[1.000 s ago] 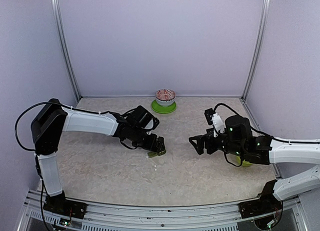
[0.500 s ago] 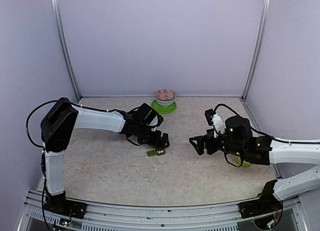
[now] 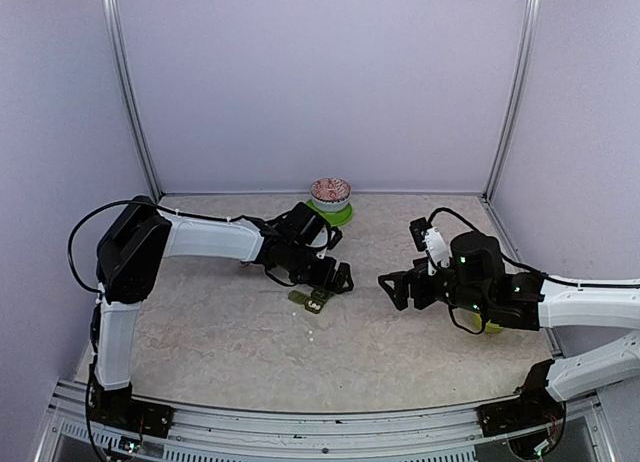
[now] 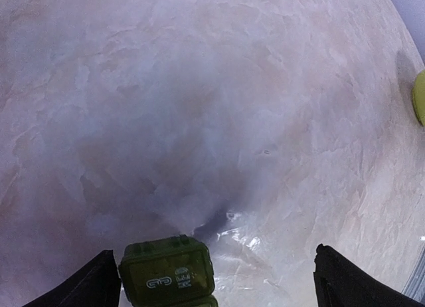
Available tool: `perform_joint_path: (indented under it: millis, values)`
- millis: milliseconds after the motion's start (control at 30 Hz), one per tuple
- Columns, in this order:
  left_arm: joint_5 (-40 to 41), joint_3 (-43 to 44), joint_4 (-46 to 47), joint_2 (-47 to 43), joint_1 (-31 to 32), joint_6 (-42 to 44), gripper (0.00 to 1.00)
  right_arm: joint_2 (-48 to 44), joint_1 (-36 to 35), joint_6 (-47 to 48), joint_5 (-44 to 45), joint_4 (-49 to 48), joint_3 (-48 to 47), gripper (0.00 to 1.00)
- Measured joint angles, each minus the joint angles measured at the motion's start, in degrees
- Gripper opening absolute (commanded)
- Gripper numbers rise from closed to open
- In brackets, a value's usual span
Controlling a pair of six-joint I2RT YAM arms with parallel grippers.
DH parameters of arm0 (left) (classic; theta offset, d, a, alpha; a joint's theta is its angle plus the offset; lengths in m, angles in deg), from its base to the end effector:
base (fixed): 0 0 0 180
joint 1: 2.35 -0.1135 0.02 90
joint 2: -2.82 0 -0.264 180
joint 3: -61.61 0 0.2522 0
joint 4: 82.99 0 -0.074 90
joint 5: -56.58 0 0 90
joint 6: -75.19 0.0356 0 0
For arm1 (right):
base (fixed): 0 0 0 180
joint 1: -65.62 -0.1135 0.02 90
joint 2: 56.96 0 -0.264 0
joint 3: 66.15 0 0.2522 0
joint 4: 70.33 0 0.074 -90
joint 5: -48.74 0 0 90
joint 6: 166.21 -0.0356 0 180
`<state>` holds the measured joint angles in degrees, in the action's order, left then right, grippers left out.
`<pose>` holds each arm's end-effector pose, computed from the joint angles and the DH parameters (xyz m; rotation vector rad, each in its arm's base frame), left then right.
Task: Sort the pills into containers
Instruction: Adjust the pill container at the center of the board.
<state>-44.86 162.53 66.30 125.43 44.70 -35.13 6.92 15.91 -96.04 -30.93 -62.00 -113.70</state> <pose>0.3103 -0.3437 0.1564 0.6906 2.5214 -0.7111 0.1632 0.1827 0.2341 -0.4119 2.0025 0.5948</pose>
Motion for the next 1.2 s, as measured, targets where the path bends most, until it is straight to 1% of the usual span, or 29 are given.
perform_joint_path:
  millis: [367, 633, 833, 967, 1100, 1200]
  values:
    - [-4.6, 3.0, -0.4, 1.2, 1.3, 1.1, 0.99, 0.0, 0.0, 0.0, 0.0, 0.0, 0.0, 1.0]
    - [-9.1, 3.5, -0.2, 1.2, 2.1, 1.7, 0.99, 0.0, 0.0, 0.0, 0.0, 0.0, 0.1, 1.0]
    - [-8.6, 3.3, 0.0, 0.5, 2.1, 2.8, 0.99, 0.0, 0.0, 0.3, -0.3, 0.0, 0.5, 1.0]
    - [-7.4, 0.3, 1.2, -4.6, 0.9, 2.8, 0.99, 0.0, 0.5, 0.6, -1.2, 0.0, 0.6, 1.0]
    - [-6.8, -4.4, 4.0, -12.8, -1.6, 2.6, 0.99, 0.3, 1.9, 0.7, -2.5, -0.2, 0.6, 0.99]
    - [-6.6, -8.3, 6.7, -17.4, -3.3, 2.1, 0.99, 2.8, 2.6, 0.7, -3.8, -1.1, 0.2, 0.99]
